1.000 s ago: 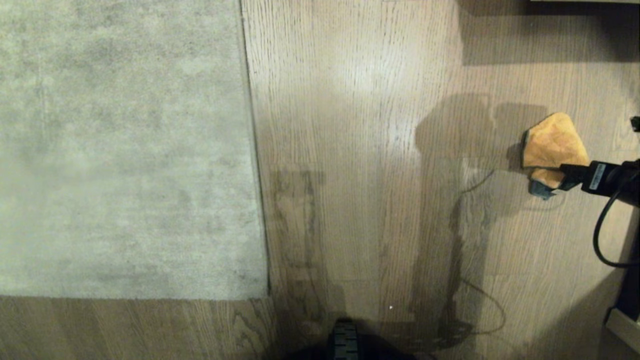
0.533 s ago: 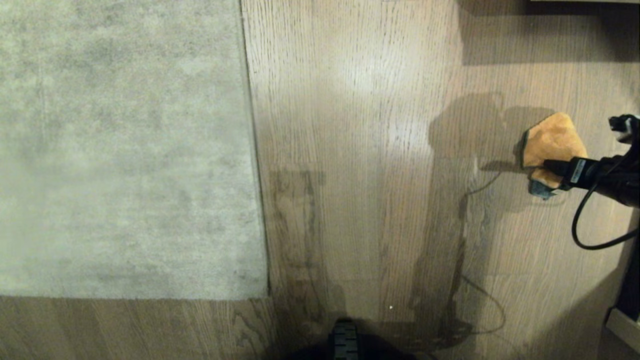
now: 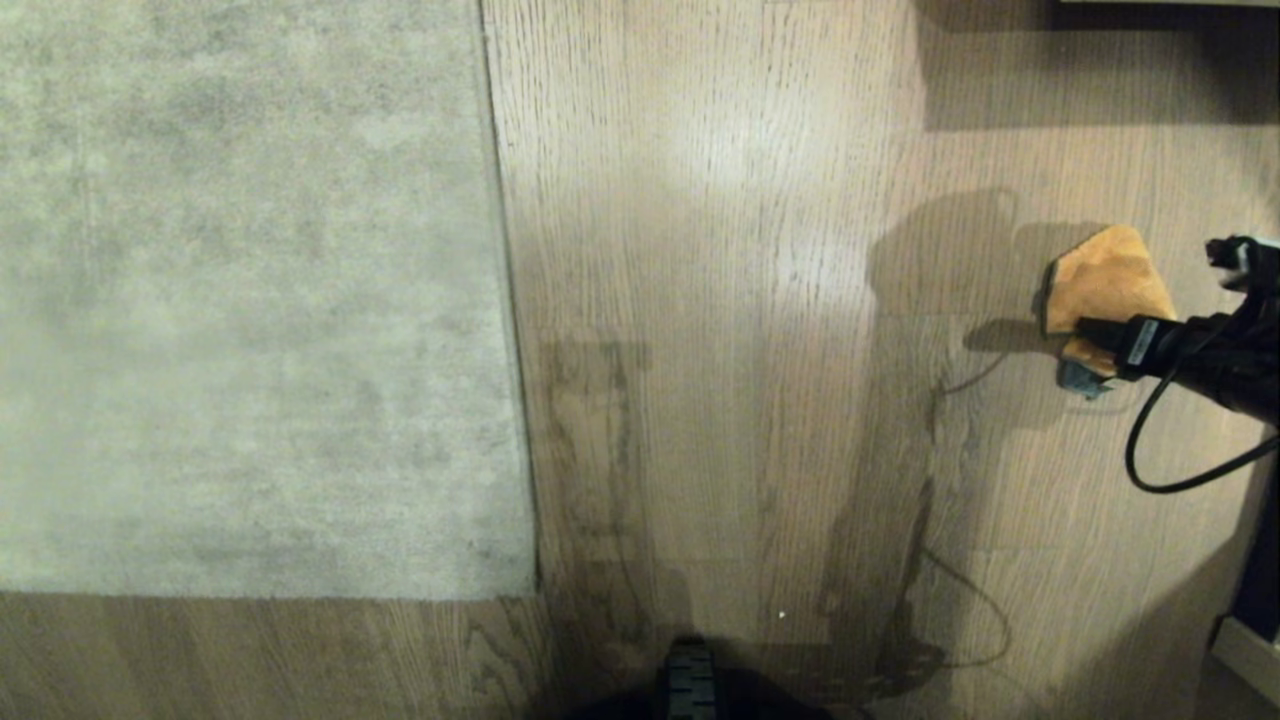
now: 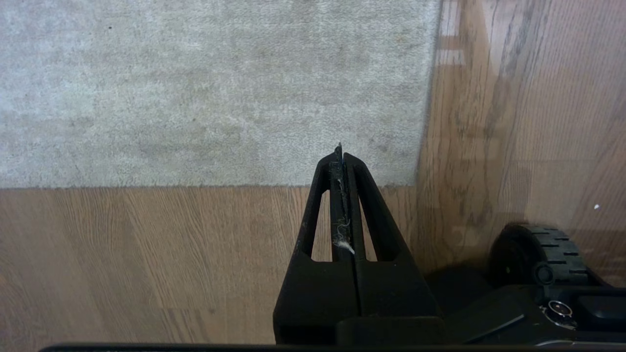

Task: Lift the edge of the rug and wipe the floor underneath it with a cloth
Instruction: Pick up the rag

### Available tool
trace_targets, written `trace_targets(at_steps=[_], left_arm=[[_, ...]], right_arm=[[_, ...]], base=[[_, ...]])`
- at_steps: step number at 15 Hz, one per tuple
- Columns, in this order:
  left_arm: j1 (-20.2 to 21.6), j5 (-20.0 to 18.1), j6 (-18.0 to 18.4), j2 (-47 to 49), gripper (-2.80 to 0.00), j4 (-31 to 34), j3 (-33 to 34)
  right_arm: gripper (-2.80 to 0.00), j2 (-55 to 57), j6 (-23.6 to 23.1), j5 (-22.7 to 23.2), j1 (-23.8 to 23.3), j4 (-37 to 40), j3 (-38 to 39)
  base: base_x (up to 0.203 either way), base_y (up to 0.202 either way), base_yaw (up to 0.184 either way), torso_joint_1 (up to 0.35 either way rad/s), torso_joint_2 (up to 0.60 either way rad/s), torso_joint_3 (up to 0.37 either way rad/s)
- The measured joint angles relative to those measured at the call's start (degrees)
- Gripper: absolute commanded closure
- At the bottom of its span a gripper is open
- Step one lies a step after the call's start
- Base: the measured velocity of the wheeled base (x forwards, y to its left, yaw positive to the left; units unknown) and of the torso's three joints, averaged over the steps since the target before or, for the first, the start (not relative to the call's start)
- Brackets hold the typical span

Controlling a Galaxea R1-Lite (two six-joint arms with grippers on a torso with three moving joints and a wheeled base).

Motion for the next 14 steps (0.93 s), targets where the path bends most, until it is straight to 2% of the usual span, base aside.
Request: trace_targets(at_steps=[7, 8, 14], left_arm=[[0.00, 0.00, -0.01, 0.00, 0.00, -0.01, 0.00], [0.00, -0.01, -0.02, 0.00, 0.00, 0.01, 0.00], [0.00, 0.00, -0.03, 0.00, 0.00, 0.01, 0.00]], right_arm=[[-2.80, 2.10, 0.84, 0.51, 0.08, -4.66, -0.38], [0.00, 2.37, 0.84, 0.51, 0.09, -5.04, -0.40], [0.00, 2.69, 0.83, 0.57, 0.34, -5.93, -0.17]], base=[[0.000, 0.000, 0.000, 0.000, 0.00, 0.000], [0.000, 0.000, 0.000, 0.000, 0.00, 0.000], [0.000, 0.000, 0.000, 0.000, 0.00, 0.000]])
